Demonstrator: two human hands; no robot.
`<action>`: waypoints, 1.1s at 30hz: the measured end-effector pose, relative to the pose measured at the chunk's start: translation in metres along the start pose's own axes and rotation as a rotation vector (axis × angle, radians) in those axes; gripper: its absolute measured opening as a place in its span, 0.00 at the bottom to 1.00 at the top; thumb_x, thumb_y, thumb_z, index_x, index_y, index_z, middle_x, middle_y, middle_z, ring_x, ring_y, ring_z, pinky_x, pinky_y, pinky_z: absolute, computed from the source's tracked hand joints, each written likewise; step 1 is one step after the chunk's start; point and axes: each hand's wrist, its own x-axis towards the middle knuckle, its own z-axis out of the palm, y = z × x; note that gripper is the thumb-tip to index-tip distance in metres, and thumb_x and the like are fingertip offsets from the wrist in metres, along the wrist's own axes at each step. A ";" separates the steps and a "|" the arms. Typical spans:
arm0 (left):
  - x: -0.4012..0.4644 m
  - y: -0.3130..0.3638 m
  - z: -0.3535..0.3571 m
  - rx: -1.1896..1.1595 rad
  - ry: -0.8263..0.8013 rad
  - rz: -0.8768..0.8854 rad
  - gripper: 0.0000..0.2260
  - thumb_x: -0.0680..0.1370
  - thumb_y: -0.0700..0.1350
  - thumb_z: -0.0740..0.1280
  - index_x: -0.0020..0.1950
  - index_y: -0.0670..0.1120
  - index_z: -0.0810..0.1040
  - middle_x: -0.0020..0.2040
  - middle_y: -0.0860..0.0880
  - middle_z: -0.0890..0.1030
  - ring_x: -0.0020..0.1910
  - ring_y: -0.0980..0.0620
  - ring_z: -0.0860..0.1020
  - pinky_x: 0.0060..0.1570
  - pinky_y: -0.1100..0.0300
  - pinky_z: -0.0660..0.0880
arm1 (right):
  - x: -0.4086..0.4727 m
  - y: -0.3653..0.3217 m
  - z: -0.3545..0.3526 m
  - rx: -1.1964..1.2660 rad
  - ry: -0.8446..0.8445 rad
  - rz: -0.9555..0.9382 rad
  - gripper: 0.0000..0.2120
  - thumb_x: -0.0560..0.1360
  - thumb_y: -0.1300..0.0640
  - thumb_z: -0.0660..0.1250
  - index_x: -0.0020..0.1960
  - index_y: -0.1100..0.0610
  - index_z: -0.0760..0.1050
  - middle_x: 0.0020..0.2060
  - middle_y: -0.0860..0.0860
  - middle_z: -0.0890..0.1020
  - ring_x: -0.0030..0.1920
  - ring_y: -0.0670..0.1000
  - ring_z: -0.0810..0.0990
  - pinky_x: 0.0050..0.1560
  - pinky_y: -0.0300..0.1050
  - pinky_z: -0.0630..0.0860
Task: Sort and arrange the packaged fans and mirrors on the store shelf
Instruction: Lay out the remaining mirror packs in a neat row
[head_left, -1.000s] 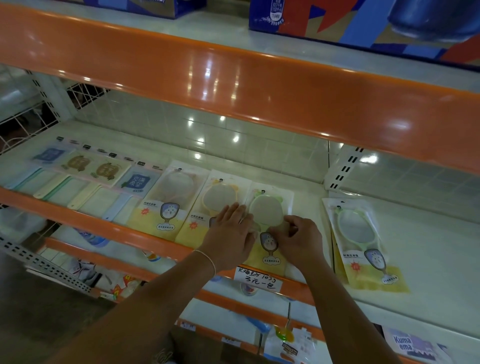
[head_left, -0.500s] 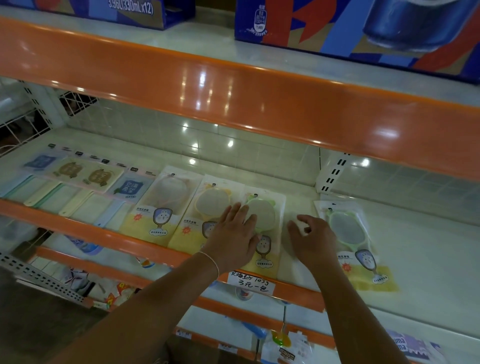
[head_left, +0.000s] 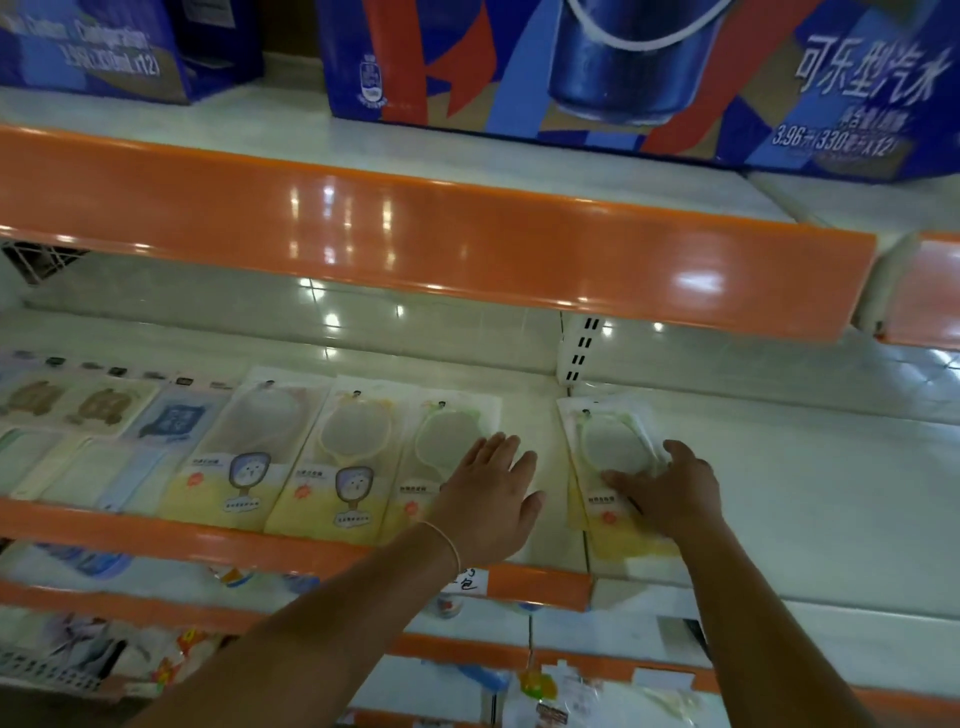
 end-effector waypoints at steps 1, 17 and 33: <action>0.000 0.003 0.002 0.004 -0.009 0.004 0.35 0.76 0.61 0.38 0.76 0.44 0.59 0.77 0.40 0.58 0.77 0.42 0.53 0.76 0.50 0.46 | -0.002 0.000 0.000 0.022 0.001 0.012 0.48 0.59 0.34 0.76 0.71 0.55 0.66 0.59 0.58 0.77 0.55 0.60 0.78 0.52 0.57 0.80; -0.016 0.008 0.009 -0.023 -0.013 -0.003 0.33 0.76 0.59 0.42 0.74 0.42 0.64 0.76 0.39 0.61 0.76 0.40 0.56 0.75 0.48 0.49 | 0.012 0.007 -0.008 0.258 0.007 0.117 0.16 0.72 0.48 0.70 0.42 0.63 0.77 0.34 0.58 0.80 0.33 0.60 0.80 0.32 0.49 0.79; -0.010 0.017 0.009 -0.013 -0.018 0.042 0.31 0.78 0.57 0.44 0.74 0.42 0.64 0.76 0.40 0.61 0.76 0.41 0.55 0.76 0.49 0.49 | 0.010 0.017 -0.046 0.275 0.071 0.027 0.11 0.73 0.54 0.70 0.41 0.63 0.75 0.35 0.59 0.79 0.33 0.59 0.76 0.30 0.43 0.71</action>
